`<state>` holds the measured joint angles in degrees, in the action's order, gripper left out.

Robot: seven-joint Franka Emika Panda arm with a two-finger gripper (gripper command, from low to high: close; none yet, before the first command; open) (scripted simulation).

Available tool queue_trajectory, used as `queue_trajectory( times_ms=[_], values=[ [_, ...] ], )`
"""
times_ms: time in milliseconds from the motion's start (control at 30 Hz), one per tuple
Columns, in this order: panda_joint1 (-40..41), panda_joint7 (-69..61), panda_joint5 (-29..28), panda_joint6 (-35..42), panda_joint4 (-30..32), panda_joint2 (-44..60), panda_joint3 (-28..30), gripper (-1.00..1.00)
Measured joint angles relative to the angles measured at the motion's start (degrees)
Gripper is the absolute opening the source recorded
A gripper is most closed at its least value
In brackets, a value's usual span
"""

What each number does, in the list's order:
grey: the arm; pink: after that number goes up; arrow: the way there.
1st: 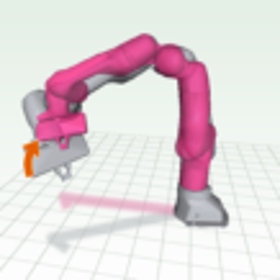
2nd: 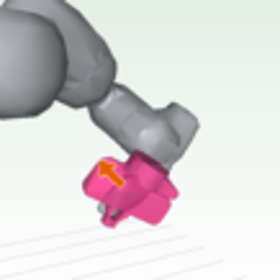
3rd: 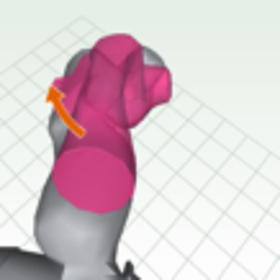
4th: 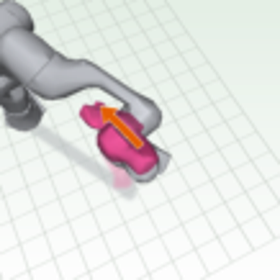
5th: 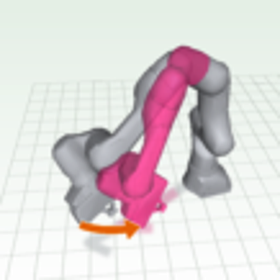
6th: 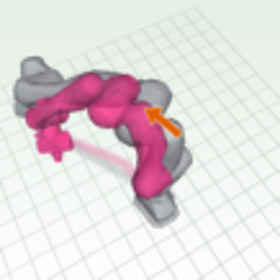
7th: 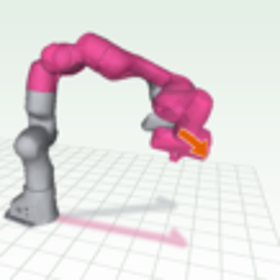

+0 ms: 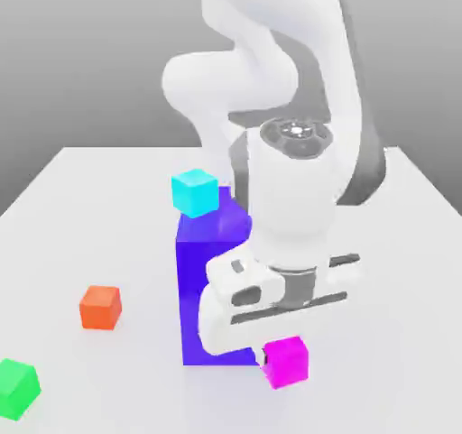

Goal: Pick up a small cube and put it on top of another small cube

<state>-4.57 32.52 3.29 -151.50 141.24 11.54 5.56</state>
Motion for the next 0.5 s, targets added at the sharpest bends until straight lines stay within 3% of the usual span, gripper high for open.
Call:
queue_trajectory(
  times_ms=[267,367,400,500],
  values=[
    [12.8,-4.8,3.9,3.8,-5.9,2.0,9.9,-1.00],
    [19.1,-8.3,8.4,1.2,-9.9,8.9,10.8,-1.00],
    [20.4,-9.3,9.7,-0.1,-10.6,11.0,10.4,1.00],
    [20.4,-9.3,9.7,-0.1,-10.6,11.0,10.4,1.00]
  ],
)
